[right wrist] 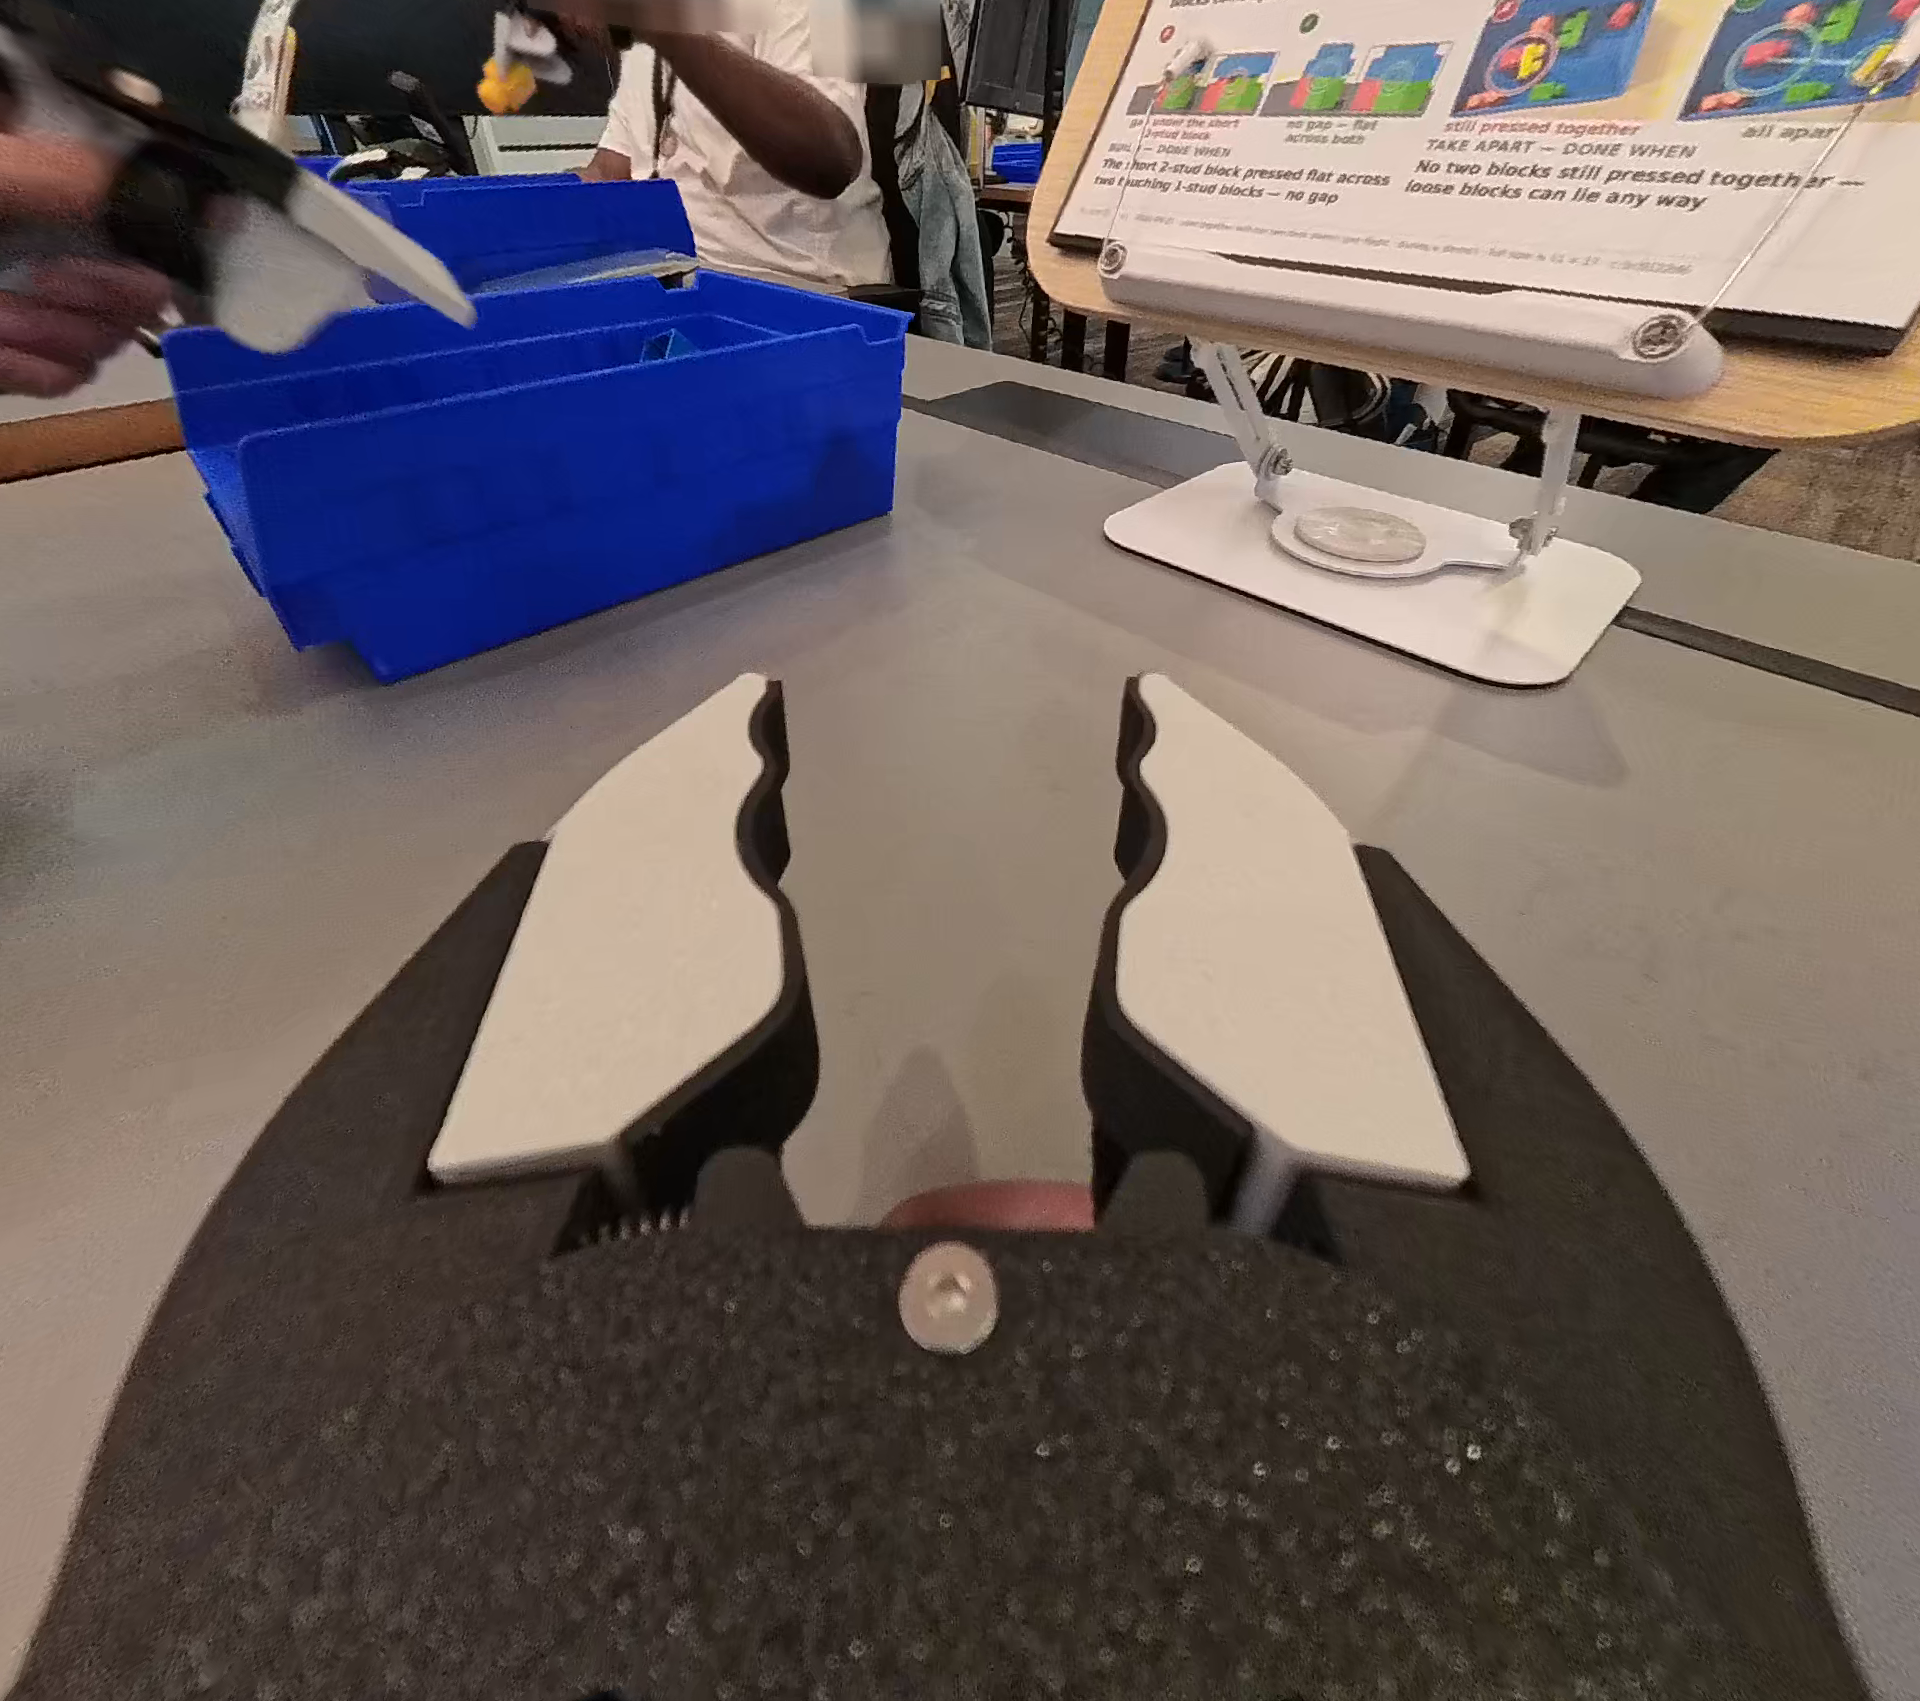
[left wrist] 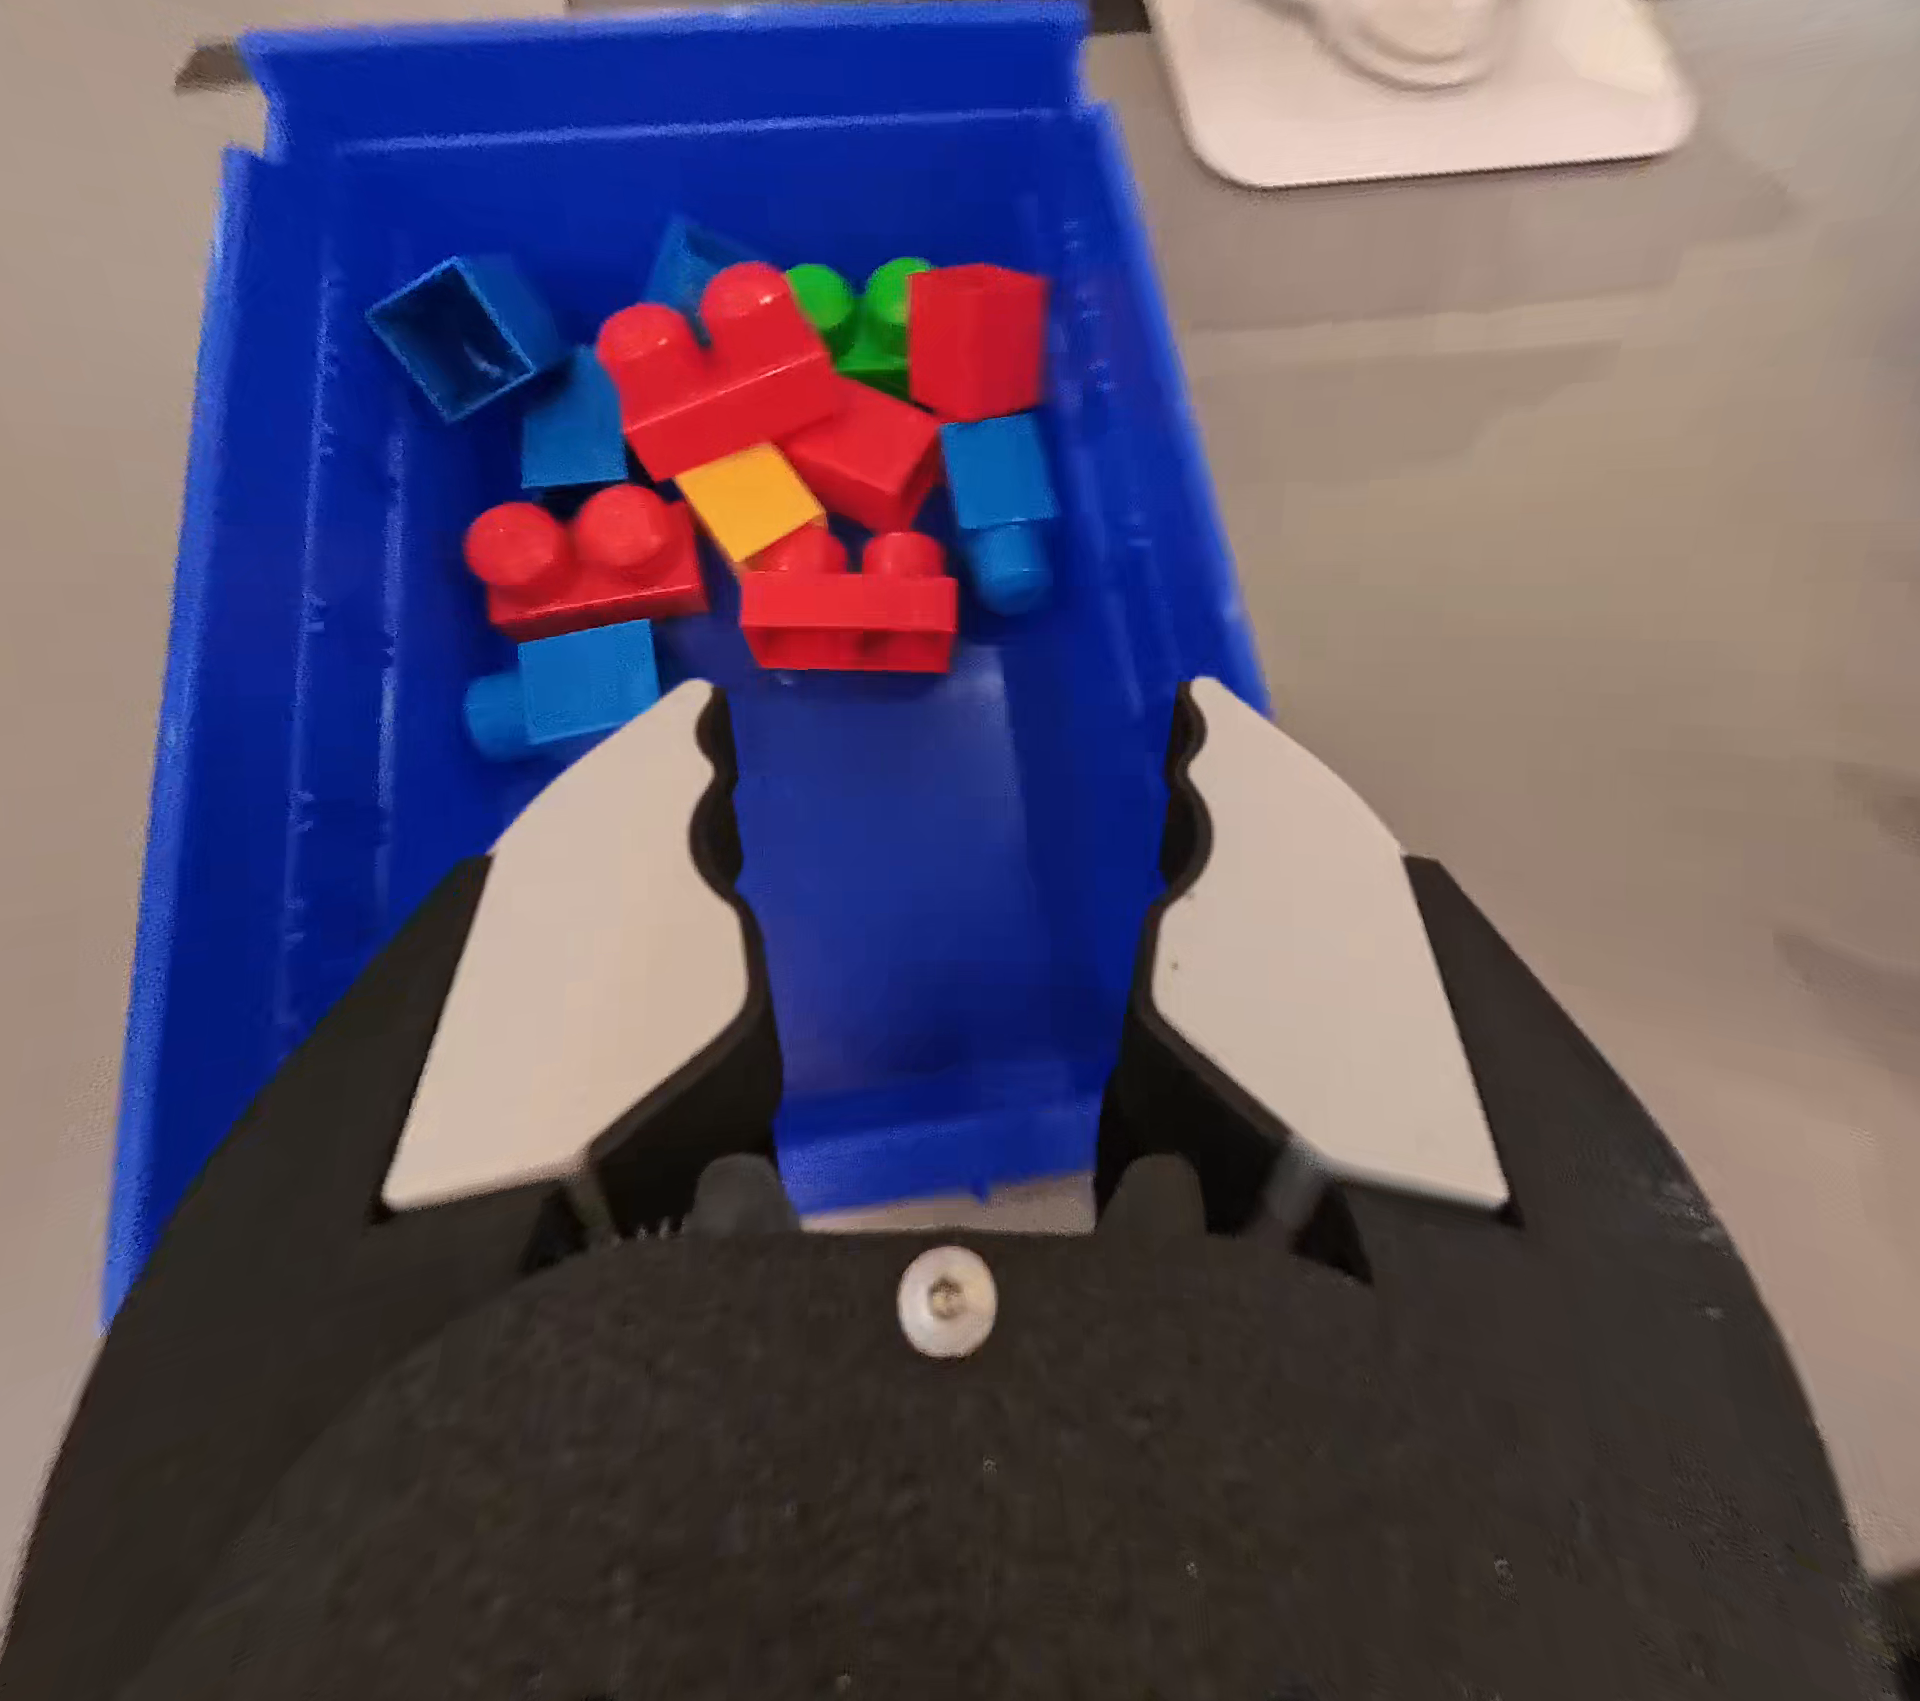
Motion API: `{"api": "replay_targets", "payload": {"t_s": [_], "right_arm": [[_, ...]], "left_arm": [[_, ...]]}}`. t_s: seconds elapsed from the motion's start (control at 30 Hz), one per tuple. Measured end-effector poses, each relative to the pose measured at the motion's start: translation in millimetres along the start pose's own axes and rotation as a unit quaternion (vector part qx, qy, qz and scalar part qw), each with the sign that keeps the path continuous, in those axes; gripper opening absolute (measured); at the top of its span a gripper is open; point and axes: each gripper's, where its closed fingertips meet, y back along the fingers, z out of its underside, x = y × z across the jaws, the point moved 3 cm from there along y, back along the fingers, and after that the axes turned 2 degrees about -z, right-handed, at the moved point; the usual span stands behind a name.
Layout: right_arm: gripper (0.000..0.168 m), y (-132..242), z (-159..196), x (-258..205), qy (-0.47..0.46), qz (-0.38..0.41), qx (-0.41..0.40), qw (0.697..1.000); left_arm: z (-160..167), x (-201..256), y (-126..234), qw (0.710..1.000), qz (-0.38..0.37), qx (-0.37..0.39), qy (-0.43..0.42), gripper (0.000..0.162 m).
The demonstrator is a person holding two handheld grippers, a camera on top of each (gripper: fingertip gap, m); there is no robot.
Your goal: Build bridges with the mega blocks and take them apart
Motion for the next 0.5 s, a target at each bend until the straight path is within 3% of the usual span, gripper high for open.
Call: {"api": "replay_targets", "payload": {"t_s": [0.23, 0.33, 0.37, 0.5], "right_arm": [[0.06, 2.6, -0.7, -2.9, 0.003, -0.007, 0.005, 1.0], [0.06, 3.4, -0.8, -3.9, 0.002, -0.01, 0.006, 1.0], [0.06, 3.5, -0.8, -4.2, 0.003, -0.011, 0.006, 1.0], [0.059, 2.9, -0.3, -5.2, 0.004, -0.013, 0.003, 1.0]], "left_arm": [[18.5, -15.4, -85.3, 0.993, 0.001, -0.11, 0.035, 0.09], [26.6, -20.7, -99.3, 0.991, -0.025, -0.127, 0.019, 0.086], [29.9, -21.8, -102.1, 0.99, -0.03, -0.136, 0.011, 0.071], [28.8, -26.6, -98.7, 0.99, -0.049, -0.134, -0.017, 0.07]]}}
